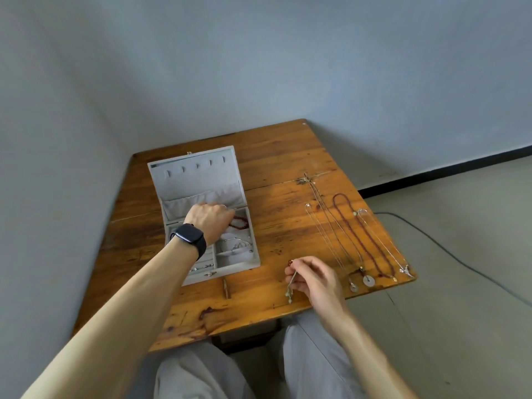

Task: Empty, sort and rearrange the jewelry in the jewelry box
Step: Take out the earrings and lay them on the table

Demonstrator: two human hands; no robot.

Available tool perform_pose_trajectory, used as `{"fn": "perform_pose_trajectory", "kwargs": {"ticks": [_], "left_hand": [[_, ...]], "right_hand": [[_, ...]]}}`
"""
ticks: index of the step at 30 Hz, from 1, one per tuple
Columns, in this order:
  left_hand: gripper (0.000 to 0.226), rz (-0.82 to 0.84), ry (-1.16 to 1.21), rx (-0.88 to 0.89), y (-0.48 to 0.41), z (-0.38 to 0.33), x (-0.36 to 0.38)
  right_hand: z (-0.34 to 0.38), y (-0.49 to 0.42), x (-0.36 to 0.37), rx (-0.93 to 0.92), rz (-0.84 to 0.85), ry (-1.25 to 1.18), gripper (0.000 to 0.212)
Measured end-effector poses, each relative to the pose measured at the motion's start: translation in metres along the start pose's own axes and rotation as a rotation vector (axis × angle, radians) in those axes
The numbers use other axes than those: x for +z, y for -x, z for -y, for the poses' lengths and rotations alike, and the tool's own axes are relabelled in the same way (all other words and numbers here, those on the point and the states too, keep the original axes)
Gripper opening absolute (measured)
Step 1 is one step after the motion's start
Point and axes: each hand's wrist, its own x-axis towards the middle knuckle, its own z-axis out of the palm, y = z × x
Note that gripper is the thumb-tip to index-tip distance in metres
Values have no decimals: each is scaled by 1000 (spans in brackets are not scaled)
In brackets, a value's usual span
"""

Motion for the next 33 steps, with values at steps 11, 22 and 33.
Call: {"fn": "perform_pose_trajectory", "kwargs": {"ticks": [11, 22, 33], "left_hand": [[12, -171, 833, -166, -46, -37, -42], [21, -142, 521, -282, -105, -73, -12], [29, -221, 507, -267, -100, -68, -14]], "right_hand": [[-12, 6, 6, -135, 57, 163, 20], [-15, 3, 7, -159, 62, 358, 15], [-14, 5, 8, -159, 47, 396, 17]]}}
